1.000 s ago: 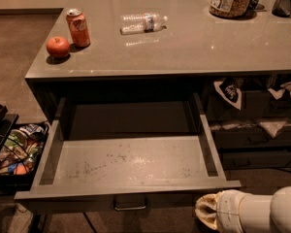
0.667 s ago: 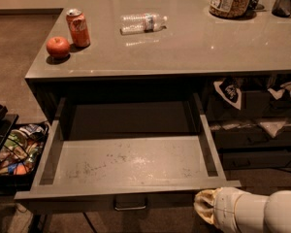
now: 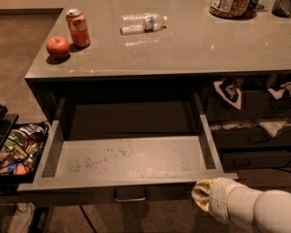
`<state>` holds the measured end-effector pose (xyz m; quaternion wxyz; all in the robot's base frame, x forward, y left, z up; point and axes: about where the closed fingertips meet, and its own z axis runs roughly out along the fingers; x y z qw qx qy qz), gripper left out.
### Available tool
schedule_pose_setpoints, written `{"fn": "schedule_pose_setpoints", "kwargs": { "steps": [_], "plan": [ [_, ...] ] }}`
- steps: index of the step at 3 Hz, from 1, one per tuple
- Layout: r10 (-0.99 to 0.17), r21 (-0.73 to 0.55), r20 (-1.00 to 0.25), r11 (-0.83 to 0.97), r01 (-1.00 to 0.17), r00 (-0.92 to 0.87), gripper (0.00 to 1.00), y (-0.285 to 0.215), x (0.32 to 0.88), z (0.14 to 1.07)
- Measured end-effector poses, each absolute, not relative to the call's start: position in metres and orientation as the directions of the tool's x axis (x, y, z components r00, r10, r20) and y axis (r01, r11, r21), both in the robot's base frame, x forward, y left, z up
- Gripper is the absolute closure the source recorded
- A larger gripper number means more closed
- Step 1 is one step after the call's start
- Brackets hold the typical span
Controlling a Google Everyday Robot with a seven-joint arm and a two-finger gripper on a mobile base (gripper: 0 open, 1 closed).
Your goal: Close top drawer
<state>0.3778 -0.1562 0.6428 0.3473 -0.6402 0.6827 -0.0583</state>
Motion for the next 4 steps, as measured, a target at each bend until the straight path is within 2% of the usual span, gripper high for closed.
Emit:
{"fn": "schedule_pose_setpoints", "kwargs": {
  "steps": [2,3,4],
  "plan": [
    [-0.914,-0.561,-0.387,0.129,-0.818,0.122,1.00,-0.137,0.438,0.641],
    [-0.907,-0.576,-0.369,0.052,-0.816,0.203,1.00,-0.105,0.474,0.645],
    [-0.900,-0.578,-0.366,0.021,-0.816,0.236,1.00,-0.088,0.477,0.646]
  ]
}}
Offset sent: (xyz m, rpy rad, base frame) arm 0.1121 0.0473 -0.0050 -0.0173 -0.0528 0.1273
